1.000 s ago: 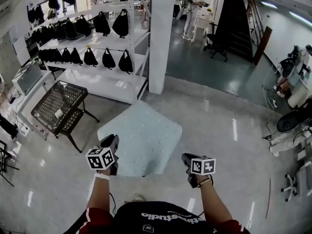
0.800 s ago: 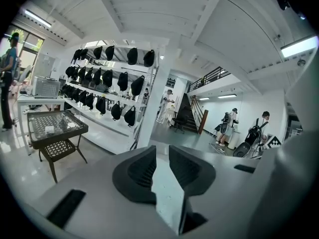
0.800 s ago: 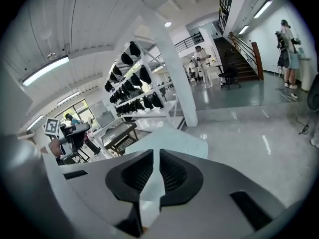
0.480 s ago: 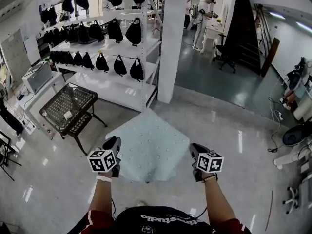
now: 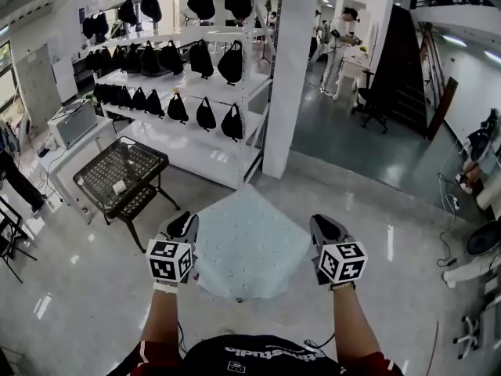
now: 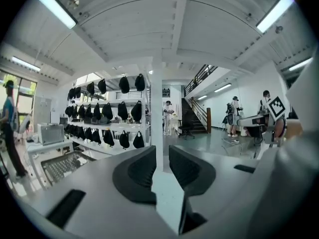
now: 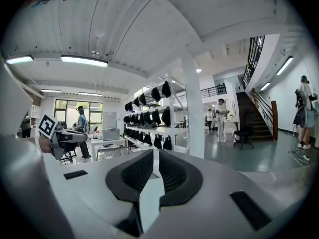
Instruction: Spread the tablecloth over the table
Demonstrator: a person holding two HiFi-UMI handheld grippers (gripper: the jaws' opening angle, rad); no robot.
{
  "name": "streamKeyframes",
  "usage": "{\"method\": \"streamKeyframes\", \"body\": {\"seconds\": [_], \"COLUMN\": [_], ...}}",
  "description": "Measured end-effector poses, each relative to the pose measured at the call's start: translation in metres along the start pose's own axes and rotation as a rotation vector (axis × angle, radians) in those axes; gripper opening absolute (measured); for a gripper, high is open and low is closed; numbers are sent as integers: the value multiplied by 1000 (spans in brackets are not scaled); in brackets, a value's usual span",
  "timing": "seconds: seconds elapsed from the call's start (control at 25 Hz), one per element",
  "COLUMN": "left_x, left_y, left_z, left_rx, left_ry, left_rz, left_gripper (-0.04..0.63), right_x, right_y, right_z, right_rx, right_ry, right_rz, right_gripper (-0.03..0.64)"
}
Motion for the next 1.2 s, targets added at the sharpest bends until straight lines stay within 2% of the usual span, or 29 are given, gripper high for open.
{"method": "streamKeyframes", "body": {"seconds": [0.12,0.32,0.48,0.68,0.88,1.2], "left_x": [18,37,43,44,45,51], "left_y": [6,15,19,21,22,26], "left_z": [5,8,13,24,27,30], "left_rx": [3,29,46,26,-15,-6], "left_ry": [-55,-41,-42,-54,-18,-11], "left_rz": [35,90,99,122,148,157], "left_gripper": [92,66,55,28,15,17], "right_x": [13,16,21,34,36,37], "right_y": [2,5,11,21,26,29], "right_z": [-7,-9,-12,-21,-32,-35], "right_rx": [12,8,-6,-11,-22,-30], "right_ry": [-5,-56,-56,-27,2,-5], "right_rz": [40,76,91,137,135,145], "right_gripper": [58,58,58,55,34,26]}}
Point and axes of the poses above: the fingertips, and each gripper's own axes: y backward along the fingers, z to its right, x out of its top, the point moved 8 cm from there along y, backward along the fingers, and after that the axes turned 1 degree about -y, right-handed, at the moved point
